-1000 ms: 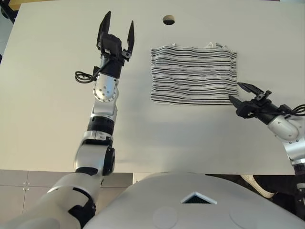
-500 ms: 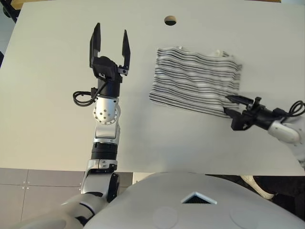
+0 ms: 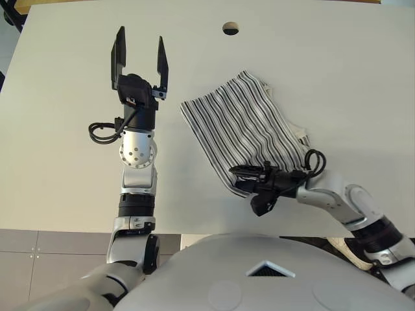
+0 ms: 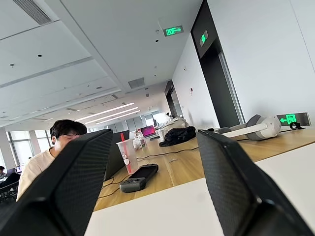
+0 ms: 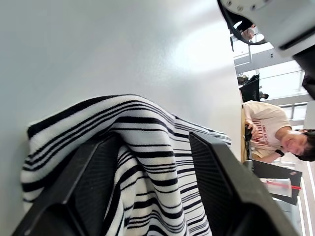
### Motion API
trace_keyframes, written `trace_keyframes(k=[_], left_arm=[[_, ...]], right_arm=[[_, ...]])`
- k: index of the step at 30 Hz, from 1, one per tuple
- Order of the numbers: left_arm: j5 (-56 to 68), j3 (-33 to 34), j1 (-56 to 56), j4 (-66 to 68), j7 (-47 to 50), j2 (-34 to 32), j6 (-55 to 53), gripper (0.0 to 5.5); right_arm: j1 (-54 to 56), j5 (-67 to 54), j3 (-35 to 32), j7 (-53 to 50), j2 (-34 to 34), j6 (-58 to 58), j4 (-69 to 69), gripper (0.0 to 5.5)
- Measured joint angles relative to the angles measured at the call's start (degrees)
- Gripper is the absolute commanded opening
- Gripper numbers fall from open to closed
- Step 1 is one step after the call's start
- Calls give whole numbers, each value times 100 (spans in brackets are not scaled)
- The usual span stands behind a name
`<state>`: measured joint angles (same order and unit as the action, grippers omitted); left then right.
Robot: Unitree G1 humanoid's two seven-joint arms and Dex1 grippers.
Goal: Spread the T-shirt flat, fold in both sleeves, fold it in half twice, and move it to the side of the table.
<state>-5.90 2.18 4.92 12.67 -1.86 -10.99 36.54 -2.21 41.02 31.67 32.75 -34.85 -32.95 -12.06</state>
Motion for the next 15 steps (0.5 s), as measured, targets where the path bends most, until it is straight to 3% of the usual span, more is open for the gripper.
trace_keyframes(k=[9, 12, 15], left_arm=[[-6, -63, 159, 194, -24, -57, 127, 315], [5, -196, 211, 214, -96, -27, 153, 315], [8, -254, 251, 247, -120, 35, 178, 315]], right_arm=[[88, -1430, -1453, -14, -302, 454, -1115, 258], [967, -1496, -1669, -195, -161, 529, -300, 258], [1723, -1003, -1401, -685, 242, 507, 997, 258]])
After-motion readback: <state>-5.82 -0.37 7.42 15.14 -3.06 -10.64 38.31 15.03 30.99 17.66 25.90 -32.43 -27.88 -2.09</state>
